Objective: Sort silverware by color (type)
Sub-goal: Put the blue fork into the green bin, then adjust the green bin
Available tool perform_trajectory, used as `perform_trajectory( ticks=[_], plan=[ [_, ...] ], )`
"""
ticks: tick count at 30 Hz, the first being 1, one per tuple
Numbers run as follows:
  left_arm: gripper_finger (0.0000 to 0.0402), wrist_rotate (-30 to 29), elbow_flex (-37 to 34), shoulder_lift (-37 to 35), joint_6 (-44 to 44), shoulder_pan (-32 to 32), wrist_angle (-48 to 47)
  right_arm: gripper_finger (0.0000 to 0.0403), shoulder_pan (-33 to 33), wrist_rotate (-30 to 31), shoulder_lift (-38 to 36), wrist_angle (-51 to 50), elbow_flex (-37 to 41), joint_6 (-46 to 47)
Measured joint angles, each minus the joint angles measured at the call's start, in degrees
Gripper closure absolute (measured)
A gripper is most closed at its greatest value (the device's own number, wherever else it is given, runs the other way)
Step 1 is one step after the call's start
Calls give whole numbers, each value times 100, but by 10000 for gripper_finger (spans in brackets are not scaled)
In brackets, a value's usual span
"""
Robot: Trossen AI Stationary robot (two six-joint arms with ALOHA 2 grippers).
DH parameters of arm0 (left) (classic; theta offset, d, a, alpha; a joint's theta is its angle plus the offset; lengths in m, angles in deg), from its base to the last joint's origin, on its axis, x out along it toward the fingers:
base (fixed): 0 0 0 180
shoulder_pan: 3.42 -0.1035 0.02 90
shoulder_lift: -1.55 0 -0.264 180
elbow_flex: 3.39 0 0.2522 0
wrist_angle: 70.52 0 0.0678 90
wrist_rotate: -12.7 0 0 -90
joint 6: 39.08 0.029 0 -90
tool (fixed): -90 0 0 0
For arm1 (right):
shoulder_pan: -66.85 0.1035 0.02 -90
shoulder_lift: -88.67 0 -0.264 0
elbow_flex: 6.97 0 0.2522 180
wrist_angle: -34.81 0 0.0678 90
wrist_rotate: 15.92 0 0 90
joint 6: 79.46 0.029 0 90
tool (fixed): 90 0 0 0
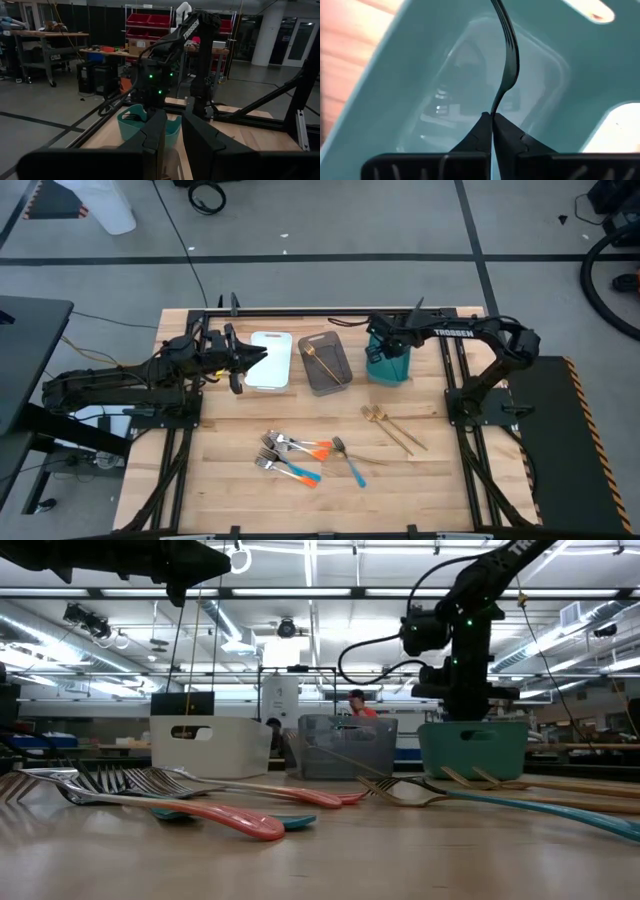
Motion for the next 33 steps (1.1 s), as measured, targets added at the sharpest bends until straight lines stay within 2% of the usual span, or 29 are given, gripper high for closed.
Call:
perform_trajectory(
  ticks=[13,24,33],
  plan=[
    [331,0,0,0,-2,-1,5,314,-21,-38,1,-24,0,-374],
    [331,0,0,0,-108,-1,9,260,283,-745,1,664,0,-541],
    [331,0,0,0,-101,-1,9,243,774,-1358,1,706,0,-884]
  ],
)
